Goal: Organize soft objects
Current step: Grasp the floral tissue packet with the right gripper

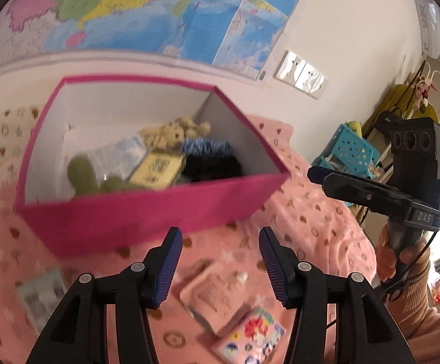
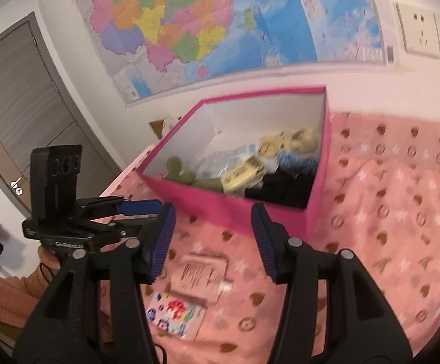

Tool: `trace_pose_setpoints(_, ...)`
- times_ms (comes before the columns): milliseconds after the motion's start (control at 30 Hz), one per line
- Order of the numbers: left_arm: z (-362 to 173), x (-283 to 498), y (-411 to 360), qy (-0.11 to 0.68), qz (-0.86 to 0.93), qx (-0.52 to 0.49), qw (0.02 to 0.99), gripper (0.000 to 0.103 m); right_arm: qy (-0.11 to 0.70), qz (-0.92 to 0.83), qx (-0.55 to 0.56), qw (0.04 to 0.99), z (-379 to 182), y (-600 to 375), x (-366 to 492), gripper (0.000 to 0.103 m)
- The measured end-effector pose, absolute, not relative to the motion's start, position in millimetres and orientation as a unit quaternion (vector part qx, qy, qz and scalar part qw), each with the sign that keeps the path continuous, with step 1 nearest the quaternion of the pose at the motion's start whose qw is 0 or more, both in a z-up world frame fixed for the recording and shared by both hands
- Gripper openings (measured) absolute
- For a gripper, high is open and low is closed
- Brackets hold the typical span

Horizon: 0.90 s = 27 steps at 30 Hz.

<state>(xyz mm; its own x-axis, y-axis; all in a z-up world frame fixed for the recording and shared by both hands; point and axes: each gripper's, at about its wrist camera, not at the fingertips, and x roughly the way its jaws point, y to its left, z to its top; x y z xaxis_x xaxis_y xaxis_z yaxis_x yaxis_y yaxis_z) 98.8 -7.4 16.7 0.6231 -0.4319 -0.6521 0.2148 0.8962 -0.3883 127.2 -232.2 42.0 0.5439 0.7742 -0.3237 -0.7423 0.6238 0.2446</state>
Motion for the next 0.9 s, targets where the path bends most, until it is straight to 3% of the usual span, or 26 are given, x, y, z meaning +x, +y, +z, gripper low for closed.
trace_pose_setpoints(500,-33,47,-18,0.453,-0.185,-0.159,0.857,0.054,0.305,0.441,0.041,0.843,-52,-210,111,0.054)
trace_pose_setpoints(900,-58,21,-36,0.488,-0.202,-0.184,0.829,0.052,0.333,0.443,0.045,0.831,-84,-201,102,0.054)
